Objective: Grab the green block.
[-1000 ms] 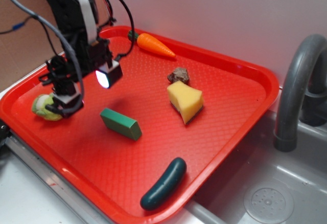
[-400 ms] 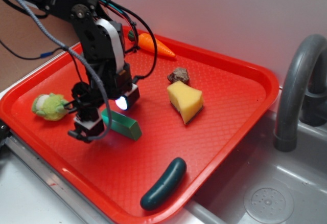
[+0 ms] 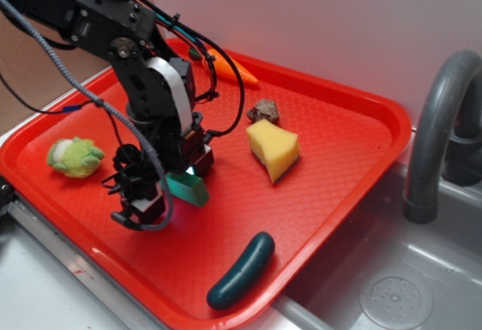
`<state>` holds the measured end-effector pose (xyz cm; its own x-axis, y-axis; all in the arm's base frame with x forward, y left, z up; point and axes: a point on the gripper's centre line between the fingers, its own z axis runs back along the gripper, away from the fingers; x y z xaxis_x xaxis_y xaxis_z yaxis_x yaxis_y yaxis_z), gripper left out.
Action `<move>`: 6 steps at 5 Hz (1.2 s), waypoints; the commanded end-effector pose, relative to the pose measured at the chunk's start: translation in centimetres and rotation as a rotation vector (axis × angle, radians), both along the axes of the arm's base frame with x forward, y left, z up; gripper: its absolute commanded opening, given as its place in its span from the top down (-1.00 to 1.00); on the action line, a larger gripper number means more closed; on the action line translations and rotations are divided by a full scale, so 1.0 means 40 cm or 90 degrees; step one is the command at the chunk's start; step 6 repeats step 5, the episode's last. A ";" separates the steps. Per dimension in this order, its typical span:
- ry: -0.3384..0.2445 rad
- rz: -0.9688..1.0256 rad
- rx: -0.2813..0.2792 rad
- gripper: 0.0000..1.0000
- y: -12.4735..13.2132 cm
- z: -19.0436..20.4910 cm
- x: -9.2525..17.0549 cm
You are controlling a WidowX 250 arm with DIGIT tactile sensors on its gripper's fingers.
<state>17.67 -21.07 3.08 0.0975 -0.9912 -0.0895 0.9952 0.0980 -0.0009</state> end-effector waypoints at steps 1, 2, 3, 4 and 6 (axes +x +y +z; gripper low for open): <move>-0.053 0.208 0.047 1.00 0.061 0.113 0.006; -0.028 0.365 0.088 1.00 0.167 0.226 0.045; 0.026 0.523 0.053 1.00 0.277 0.324 0.070; 0.037 0.681 0.001 1.00 0.374 0.413 0.079; -0.015 0.833 -0.087 1.00 0.429 0.485 0.061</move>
